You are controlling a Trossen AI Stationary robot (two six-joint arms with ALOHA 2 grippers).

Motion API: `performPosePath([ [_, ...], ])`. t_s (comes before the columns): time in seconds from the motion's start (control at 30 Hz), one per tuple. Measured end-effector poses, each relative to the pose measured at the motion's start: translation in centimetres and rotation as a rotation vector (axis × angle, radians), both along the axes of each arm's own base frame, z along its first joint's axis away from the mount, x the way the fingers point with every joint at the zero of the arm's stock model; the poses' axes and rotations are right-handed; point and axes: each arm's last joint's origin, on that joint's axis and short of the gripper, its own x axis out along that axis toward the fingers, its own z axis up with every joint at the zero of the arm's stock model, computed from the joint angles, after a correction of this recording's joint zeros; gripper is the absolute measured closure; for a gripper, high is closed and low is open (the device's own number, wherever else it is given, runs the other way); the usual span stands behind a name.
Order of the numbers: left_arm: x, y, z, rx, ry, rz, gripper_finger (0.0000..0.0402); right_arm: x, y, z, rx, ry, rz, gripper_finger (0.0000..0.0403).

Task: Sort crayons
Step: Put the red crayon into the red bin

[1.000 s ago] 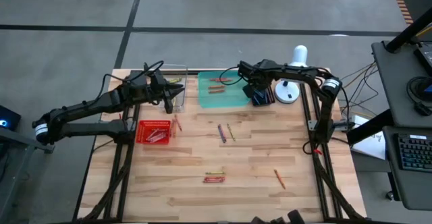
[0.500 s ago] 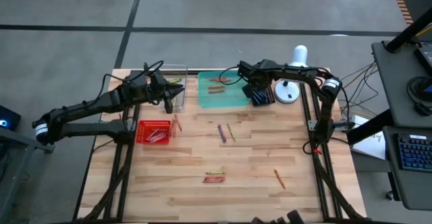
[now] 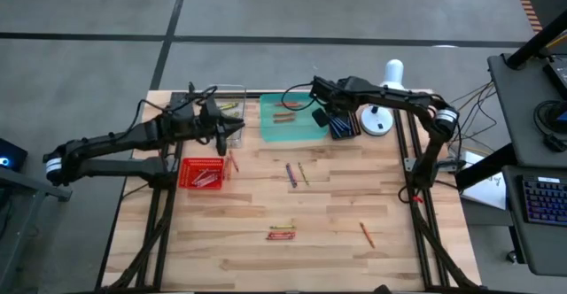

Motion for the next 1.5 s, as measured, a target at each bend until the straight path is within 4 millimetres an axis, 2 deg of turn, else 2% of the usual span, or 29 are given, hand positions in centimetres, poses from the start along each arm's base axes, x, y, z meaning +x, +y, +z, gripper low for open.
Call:
performPosePath([
  [0.17,1.0,-1.5,-0.4,-0.006,0.024,-0.09,0.0352,0.3,2.0,2.2,-0.043,-0.068,0.079,0.0323],
  [0.37,2.8,-2.6,-2.0,-0.025,0.123,-0.166,0.0352,0.6,4.7,4.0,-0.071,-0.124,0.17,0.0323],
  [0.57,4.8,-2.7,-2.8,-0.023,0.353,-0.21,0.0353,1.1,7.2,5.0,-0.087,-0.167,0.252,0.0323],
  [0.7,6.0,-2.6,-3.8,0.044,0.599,-0.285,0.0353,1.4,8.3,5.1,-0.088,-0.169,0.296,0.0323],
  [0.87,7.2,-2.4,-6.1,0.103,0.855,-0.398,0.0353,1.6,9.1,5.1,-0.087,-0.169,0.322,0.0323],
  [1.1,8.6,-2.1,-9.5,0.087,1.069,-0.442,0.0352,1.6,9.3,5.1,-0.086,-0.168,0.327,0.0323],
  [1.27,8.8,-1.8,-10.9,0.118,1.242,-0.412,0.0351,1.7,9.2,5.1,-0.089,-0.17,0.327,0.0323],
  [1.5,8.8,-1.8,-12.1,0.131,1.324,-0.464,0.033,1.7,9.2,5.1,-0.088,-0.17,0.326,0.0323],
])
